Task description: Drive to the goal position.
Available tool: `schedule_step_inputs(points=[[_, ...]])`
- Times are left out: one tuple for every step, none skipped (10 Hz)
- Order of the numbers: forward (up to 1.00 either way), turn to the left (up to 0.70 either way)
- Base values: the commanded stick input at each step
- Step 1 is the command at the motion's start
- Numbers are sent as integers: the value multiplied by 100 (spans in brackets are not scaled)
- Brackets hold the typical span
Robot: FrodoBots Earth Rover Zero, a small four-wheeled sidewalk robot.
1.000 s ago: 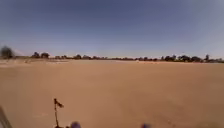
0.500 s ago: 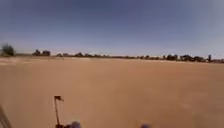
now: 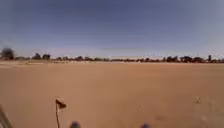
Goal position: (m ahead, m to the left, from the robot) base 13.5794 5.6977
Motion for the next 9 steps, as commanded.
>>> schedule_step_inputs(points=[[70,0],[70,0],[70,0],[70,0],[70,0],[70,0],[70,0],[70,0],[70,0]])
